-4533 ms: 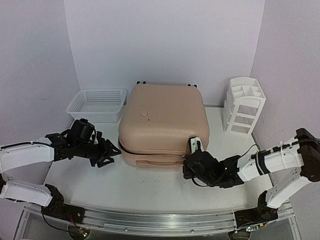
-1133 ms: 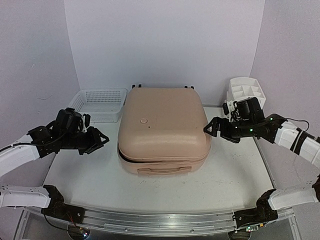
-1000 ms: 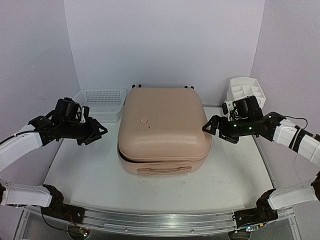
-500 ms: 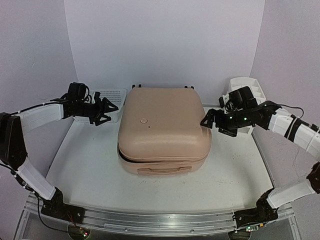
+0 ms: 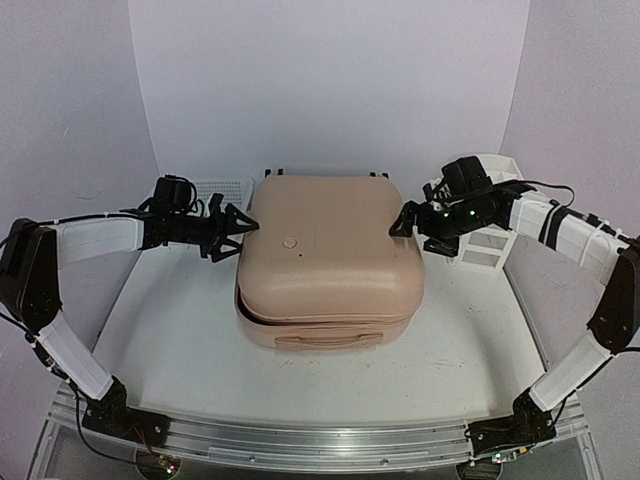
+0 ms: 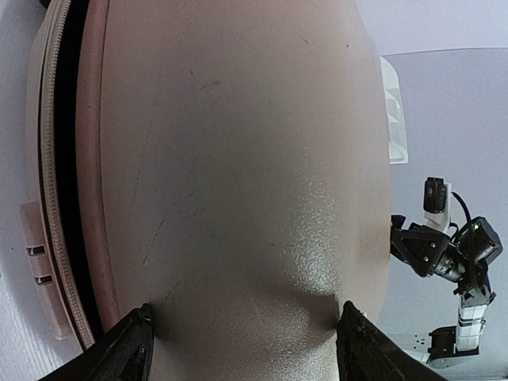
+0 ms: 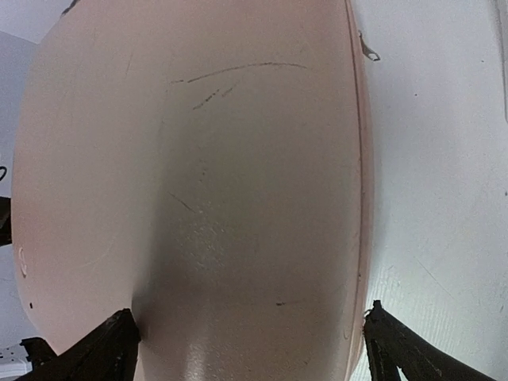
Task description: Open, take out, and arrange the luggage
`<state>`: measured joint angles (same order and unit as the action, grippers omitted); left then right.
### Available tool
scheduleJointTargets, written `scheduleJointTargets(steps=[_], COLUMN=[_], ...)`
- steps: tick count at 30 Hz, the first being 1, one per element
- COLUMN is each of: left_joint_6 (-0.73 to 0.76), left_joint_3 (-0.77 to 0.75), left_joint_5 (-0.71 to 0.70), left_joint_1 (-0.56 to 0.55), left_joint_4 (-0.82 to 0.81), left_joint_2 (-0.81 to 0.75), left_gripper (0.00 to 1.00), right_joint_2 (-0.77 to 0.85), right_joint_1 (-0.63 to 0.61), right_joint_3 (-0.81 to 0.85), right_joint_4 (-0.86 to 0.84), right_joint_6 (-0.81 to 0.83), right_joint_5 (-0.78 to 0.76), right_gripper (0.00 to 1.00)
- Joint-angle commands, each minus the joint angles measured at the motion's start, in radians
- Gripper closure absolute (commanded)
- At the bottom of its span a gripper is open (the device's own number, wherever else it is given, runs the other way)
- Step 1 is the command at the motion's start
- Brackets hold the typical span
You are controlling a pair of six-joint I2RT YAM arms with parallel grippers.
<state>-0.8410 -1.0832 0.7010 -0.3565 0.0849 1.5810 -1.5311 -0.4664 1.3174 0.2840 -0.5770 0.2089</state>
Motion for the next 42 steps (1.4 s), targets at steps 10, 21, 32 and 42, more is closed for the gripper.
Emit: scheduleJointTargets(steps=[10, 21, 32, 42], left_joint_6=[-0.178, -0.184, -0.005, 0.210], left_joint_3=[-0.143, -0.083, 0.004, -0.173], left_joint_5=[0.049, -0.202, -0.339, -0.337], left_joint_1=[-0.208, -0.487, -0.301, -0.121], left_joint_4=[-0.162, -0.162, 0.166, 0.381], left_joint_2=[0.007, -0.060, -0.185, -0.036], left_gripper=[0.23, 0.25, 0.26, 0.49], right_joint_2=[0.030, 0.060, 0.180, 0.400], right_joint_1=[0.114, 0.146, 0.146, 0.146], right_joint_3=[-0.069, -0.010, -0.012, -0.204], right_joint_4=[-0.137, -0.004, 0.169, 0.207], right_joint_6=[-0.072, 0.100, 0.189, 0.134], right_joint_5=[0.317, 0.194, 0.005, -0.095], right_gripper=[0.02, 0.02, 0.02, 0.02])
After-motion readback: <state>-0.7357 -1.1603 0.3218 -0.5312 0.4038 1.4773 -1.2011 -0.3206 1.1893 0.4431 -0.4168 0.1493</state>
